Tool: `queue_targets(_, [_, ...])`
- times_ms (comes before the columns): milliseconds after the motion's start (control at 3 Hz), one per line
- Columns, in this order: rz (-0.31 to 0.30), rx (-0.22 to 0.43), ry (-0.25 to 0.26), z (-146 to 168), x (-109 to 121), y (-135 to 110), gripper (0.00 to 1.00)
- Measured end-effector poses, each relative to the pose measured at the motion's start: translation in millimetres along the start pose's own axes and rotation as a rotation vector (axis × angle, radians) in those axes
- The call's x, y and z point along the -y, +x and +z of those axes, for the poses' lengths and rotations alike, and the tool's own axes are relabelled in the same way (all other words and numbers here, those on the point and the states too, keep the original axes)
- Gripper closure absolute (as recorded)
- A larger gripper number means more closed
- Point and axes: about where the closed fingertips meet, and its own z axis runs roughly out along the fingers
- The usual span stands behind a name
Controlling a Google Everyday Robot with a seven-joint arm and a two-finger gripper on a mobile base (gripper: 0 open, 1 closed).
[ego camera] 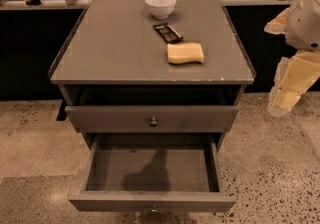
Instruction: Place sponge into middle drawer
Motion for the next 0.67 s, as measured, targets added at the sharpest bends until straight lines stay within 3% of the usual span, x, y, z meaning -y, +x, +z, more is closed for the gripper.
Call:
queue_targets(333, [-0.001, 0.001, 0.001, 0.0, 0.6, -0.2, 0.0])
queue_targets(667, [-0.015, 0.045, -0.025, 12.1, 15.1, -0.2, 0.0])
